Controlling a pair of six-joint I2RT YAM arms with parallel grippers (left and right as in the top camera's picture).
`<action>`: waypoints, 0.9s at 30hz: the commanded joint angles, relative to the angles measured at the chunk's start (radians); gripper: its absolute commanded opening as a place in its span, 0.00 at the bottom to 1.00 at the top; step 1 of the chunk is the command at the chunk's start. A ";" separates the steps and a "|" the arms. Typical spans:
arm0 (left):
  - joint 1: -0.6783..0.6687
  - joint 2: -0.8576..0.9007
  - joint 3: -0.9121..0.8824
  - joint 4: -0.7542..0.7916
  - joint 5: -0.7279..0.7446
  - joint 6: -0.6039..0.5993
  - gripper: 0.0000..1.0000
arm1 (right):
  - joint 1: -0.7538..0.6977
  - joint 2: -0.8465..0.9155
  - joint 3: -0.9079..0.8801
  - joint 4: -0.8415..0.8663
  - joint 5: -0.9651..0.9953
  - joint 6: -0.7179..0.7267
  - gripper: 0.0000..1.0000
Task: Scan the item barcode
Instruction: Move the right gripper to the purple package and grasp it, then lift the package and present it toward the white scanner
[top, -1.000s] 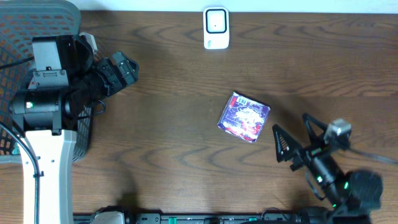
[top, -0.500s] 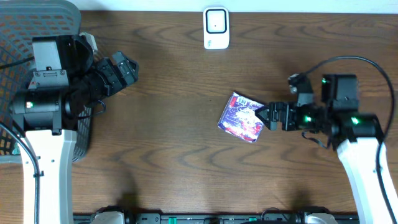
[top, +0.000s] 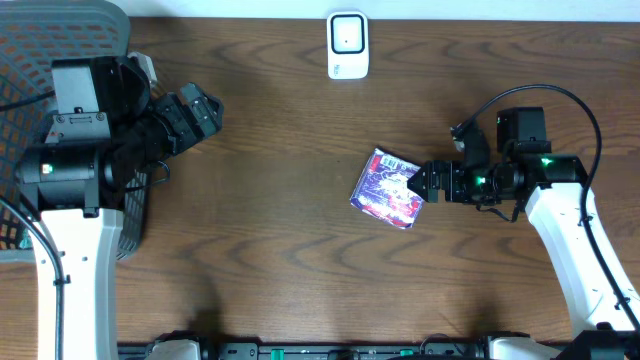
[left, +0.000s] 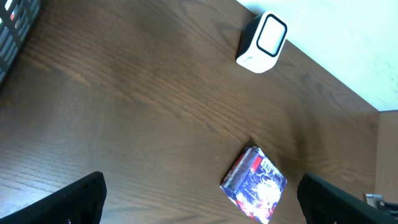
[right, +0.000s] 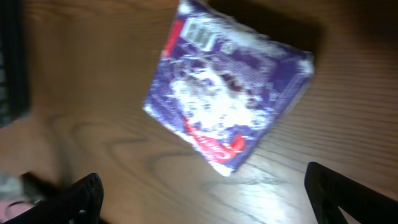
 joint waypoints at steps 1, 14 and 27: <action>0.005 0.000 0.009 -0.002 -0.006 0.009 0.98 | -0.009 0.008 0.003 -0.005 0.123 0.011 0.99; 0.004 0.000 0.009 -0.002 -0.005 0.009 0.98 | -0.009 0.227 -0.024 0.040 0.001 0.097 0.88; 0.004 0.000 0.009 -0.002 -0.005 0.009 0.98 | -0.010 0.432 -0.011 0.201 -0.068 0.082 0.28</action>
